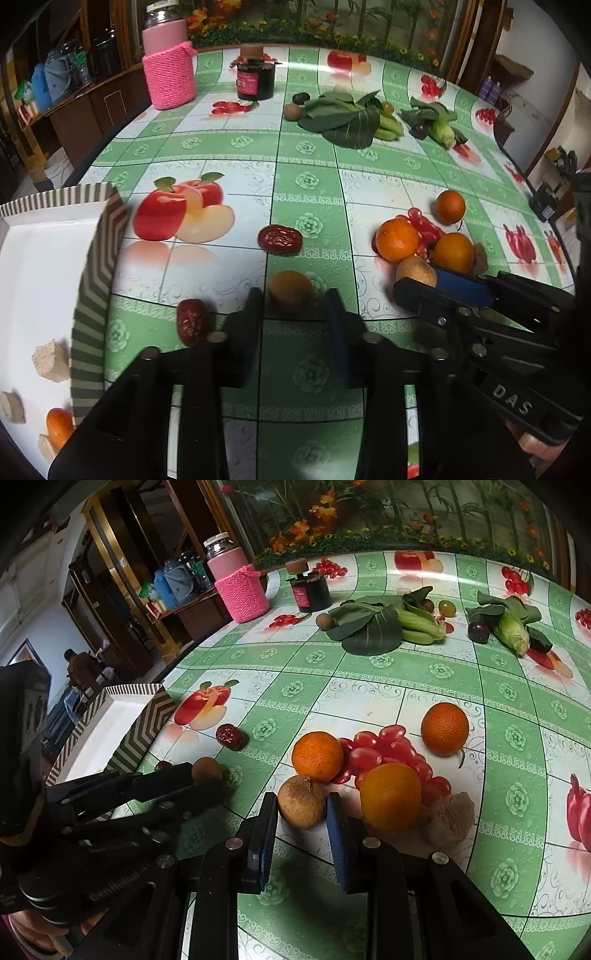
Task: Organize fruits
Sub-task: 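Carry both kiwis over the white tray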
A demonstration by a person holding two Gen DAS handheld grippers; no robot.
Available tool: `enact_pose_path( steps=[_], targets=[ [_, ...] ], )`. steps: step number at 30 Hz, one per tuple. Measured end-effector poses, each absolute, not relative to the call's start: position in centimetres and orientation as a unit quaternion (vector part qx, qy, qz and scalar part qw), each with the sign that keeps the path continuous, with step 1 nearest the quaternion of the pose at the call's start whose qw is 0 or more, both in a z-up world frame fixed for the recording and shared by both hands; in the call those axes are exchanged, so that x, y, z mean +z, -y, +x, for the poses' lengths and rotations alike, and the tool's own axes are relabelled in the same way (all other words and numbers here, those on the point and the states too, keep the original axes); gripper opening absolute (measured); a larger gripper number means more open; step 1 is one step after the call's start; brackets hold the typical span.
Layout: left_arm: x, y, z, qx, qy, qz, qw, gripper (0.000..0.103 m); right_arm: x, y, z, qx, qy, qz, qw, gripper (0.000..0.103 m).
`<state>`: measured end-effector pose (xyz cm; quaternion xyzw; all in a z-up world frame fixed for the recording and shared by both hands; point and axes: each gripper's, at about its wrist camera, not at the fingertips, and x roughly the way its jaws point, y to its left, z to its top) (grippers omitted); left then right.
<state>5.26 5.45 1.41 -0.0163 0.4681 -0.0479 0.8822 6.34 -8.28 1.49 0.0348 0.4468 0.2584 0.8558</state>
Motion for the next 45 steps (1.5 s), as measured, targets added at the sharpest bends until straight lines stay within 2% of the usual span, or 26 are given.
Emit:
enact_pose_path(
  steps=[5, 7, 19, 35, 45],
  targets=[
    [1.2, -5.0, 5.8, -0.041, -0.460, 0.001, 0.887, 0.035, 1.5, 8.2, 6.3, 0.260, -0.445, 0.029, 0.856, 0.026],
    [1.2, -4.9, 5.6, -0.039, -0.459, 0.009, 0.888, 0.024, 1.5, 8.1, 6.3, 0.259, -0.445, 0.027, 0.857, 0.026],
    [4.8, -7.7, 0.2, -0.057, -0.433, -0.020, 0.899, 0.025, 4.6, 6.7, 3.2, 0.283, -0.418, 0.026, 0.863, 0.026],
    [7.2, -20.4, -6.4, 0.061, -0.406, -0.055, 0.910, 0.025, 6.9, -1.1, -2.2, 0.356, -0.401, 0.016, 0.844, 0.026],
    [7.4, -25.2, -7.6, 0.108, -0.398, -0.059, 0.909, 0.025, 7.3, -7.0, -2.7, 0.392, -0.397, -0.017, 0.830, 0.026]
  ],
)
